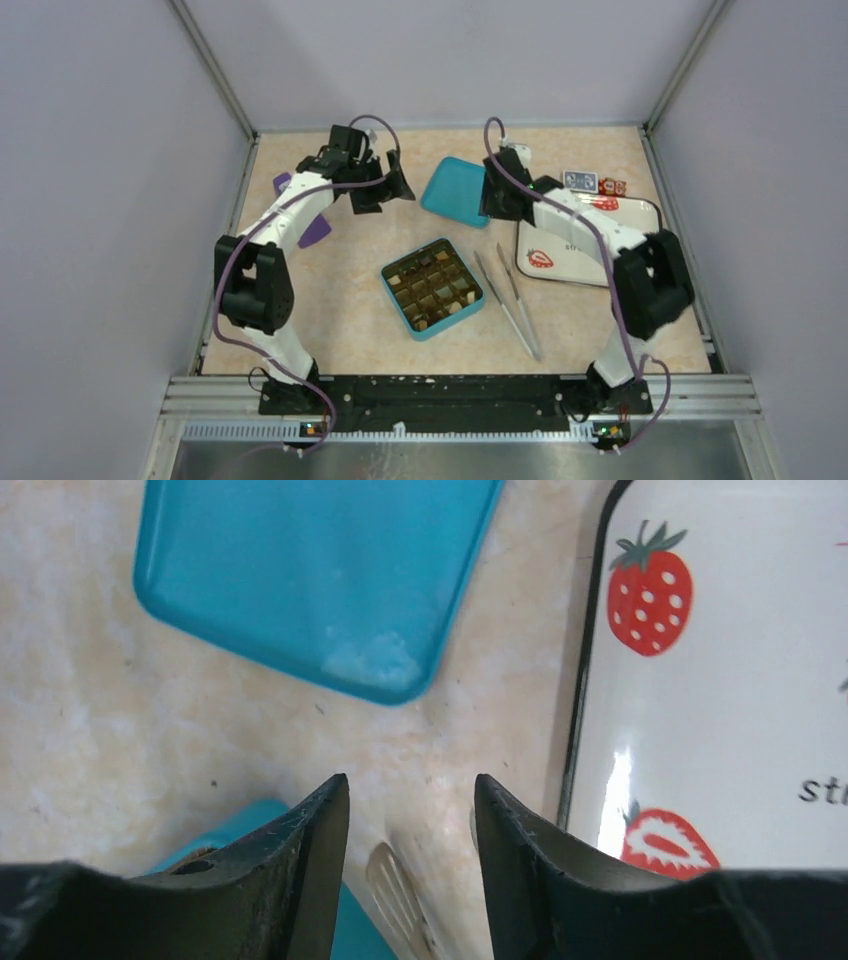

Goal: Pack the chocolate

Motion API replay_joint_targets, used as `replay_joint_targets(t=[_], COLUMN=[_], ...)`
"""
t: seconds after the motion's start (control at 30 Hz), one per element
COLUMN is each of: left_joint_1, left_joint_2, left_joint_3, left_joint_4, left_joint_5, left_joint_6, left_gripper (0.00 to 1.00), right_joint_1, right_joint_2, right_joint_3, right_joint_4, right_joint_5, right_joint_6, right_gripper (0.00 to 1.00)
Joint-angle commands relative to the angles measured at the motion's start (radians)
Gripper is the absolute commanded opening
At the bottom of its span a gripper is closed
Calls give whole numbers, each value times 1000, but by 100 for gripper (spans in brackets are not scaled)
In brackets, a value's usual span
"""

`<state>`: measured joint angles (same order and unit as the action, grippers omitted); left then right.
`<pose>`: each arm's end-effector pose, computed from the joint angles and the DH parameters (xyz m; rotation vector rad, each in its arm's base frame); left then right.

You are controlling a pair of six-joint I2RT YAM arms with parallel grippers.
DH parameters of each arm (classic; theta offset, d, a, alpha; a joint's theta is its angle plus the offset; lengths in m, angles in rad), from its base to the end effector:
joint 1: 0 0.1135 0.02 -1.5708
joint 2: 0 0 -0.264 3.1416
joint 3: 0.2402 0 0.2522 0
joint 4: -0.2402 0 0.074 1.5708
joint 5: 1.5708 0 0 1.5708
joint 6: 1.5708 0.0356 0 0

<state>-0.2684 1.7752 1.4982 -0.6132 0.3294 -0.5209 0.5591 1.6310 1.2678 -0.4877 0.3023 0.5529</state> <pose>0.3762 -0.1154 0.2790 -0.1715 2.5376 -0.7352 0.3086 0.1806 0.2649 0.1287 2.3741 0.1644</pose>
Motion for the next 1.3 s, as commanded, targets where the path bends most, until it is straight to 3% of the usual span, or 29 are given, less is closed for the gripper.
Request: replay_joint_targets(t=[0.0, 0.23, 0.53, 0.6, 0.7, 0.73, 1.0, 1.27], left_joint_1=[20, 79, 81, 85, 101, 106, 159, 164], left_joint_2=[-160, -267, -280, -282, -281, -280, -233, -234], left_joint_3=[-76, -170, -227, -222, -210, -206, -130, -143], left_joint_4=[3, 7, 7, 0, -4, -4, -32, 59], left_joint_5=[21, 80, 103, 99, 99, 102, 180, 325], left_joint_6=[9, -8, 25, 42, 53, 56, 105, 73], left_gripper=[99, 99, 99, 99, 99, 99, 99, 99], right_joint_1=[-55, -97, -128, -139, -141, -142, -141, -139], right_joint_2=[204, 474, 613, 625, 618, 609, 459, 249], right_joint_3=[191, 441, 498, 500, 528, 538, 522, 352], right_joint_4=[-56, -139, -128, -116, -106, -104, 0, 104], right_joint_5=[-11, 22, -23, -66, -77, -76, -124, -260], right_joint_6=[65, 85, 136, 139, 104, 87, -45, -59], right_gripper=[47, 45, 42, 31, 2, 0, 0, 0])
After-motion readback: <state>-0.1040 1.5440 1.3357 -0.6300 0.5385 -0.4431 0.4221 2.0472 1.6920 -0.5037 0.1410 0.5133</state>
